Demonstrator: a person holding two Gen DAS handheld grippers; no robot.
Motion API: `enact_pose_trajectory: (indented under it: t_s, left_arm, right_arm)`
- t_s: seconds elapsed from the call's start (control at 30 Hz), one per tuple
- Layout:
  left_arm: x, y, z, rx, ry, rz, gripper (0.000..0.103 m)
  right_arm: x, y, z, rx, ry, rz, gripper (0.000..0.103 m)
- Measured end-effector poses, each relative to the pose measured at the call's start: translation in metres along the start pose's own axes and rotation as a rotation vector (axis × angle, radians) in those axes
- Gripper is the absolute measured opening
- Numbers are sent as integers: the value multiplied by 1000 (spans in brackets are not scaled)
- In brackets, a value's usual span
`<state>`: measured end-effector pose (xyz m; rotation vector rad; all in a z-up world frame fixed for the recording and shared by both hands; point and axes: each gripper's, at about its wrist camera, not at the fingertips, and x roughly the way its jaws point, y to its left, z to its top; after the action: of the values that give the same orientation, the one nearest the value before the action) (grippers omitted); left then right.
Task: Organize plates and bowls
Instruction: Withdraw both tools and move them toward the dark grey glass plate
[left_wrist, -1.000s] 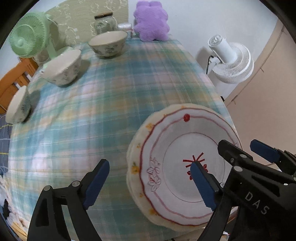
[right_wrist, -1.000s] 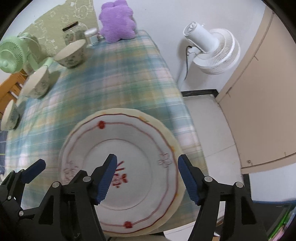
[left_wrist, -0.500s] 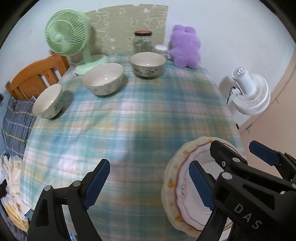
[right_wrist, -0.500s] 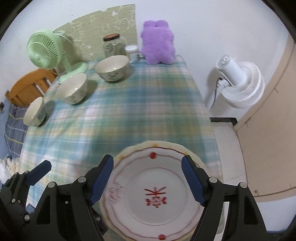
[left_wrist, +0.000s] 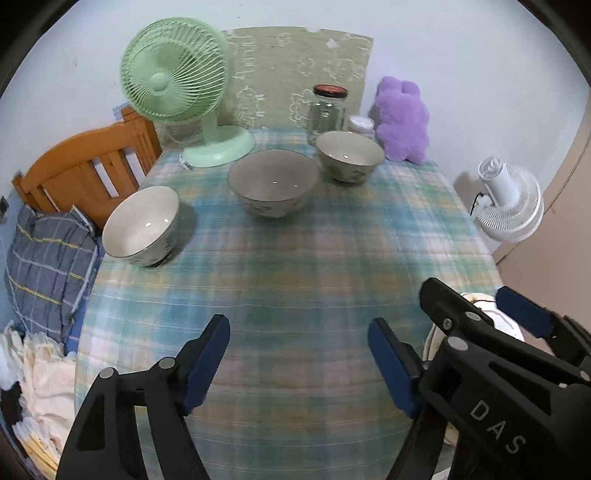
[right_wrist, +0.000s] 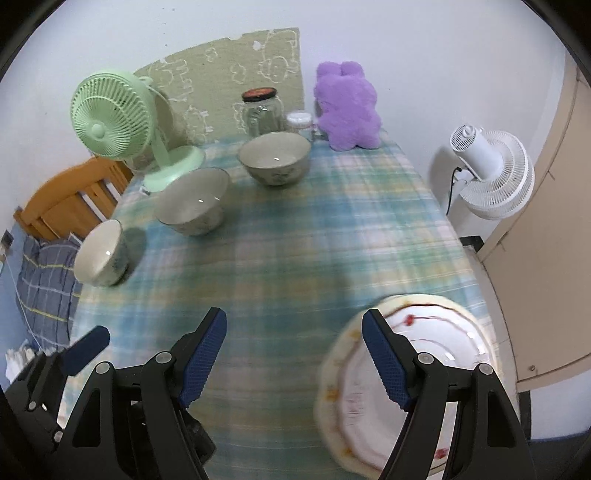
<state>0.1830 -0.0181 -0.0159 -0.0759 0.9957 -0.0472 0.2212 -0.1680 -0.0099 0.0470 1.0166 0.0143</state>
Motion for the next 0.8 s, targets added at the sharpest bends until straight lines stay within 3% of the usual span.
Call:
enact_pose_trajectory:
  t_s: [0.37,0.6,0.8]
  left_arm:
    - [0,80,16,26,-7,46,77]
    - [12,127,33,-20,14,50,77]
    - [30,162,48,-43,9,96,77]
  right_arm:
    - [9,87,5,9,-1,-20,79]
    - [26,133,17,33,5,6,78]
    - [48,168,30,28,1,8,78]
